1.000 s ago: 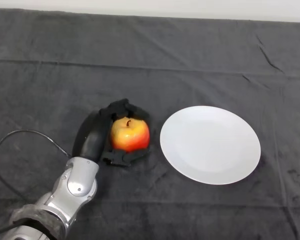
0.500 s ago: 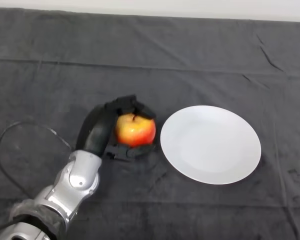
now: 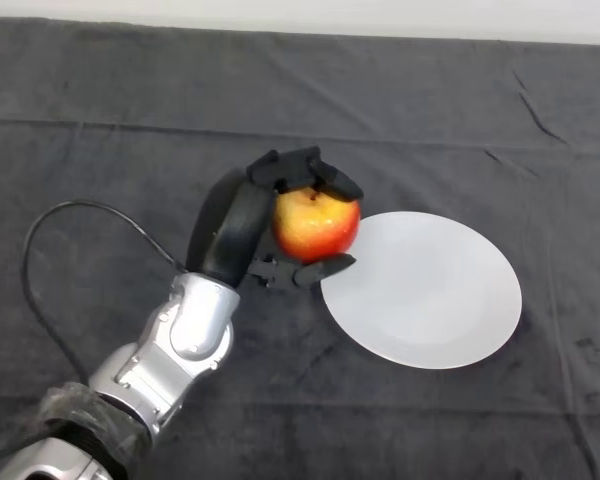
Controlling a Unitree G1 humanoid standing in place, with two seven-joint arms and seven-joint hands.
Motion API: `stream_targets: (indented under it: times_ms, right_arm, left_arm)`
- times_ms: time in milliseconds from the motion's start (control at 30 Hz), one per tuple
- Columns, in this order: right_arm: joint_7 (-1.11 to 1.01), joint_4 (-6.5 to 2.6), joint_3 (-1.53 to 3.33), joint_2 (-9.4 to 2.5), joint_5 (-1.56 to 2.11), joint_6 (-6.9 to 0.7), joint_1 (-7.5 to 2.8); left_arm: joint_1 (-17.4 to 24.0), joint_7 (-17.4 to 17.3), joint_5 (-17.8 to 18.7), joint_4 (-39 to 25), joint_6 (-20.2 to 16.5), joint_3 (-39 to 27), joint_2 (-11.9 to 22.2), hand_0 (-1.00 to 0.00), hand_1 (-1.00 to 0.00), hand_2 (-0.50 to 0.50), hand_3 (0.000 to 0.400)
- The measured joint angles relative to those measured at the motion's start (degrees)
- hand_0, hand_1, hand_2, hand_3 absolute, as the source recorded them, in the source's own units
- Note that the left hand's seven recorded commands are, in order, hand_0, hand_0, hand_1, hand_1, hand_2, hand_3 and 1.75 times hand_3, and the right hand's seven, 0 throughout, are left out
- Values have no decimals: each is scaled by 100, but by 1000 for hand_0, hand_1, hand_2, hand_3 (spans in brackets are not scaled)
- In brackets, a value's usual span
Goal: Move the apple to the plate
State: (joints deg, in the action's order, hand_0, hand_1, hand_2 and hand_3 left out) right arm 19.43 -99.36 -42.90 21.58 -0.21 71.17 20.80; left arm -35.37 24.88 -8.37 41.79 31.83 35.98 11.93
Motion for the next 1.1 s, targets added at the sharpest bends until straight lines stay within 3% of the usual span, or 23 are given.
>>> stream_targets:
  times_ms: [267, 467, 1067, 1100]
  right_arm:
    - [0, 0, 0, 0, 0, 0, 6]
    - [0, 0, 0, 0, 0, 0, 7]
    - [0, -2, 0, 0, -2, 3, 7]
    - [0, -2, 0, 1, -2, 5, 7]
  left_arm:
    - [-218, 140, 63, 267, -46, 638, -212, -1000, -1000, 0, 400]
    - [-448, 249, 327, 352, -45, 1092, -279, -1000, -1000, 0, 400]
    - [-467, 182, 815, 692, 7, 1996, -288, -1000, -1000, 0, 400]
    - [-467, 133, 820, 710, 7, 1998, -287, -714, -800, 43, 320]
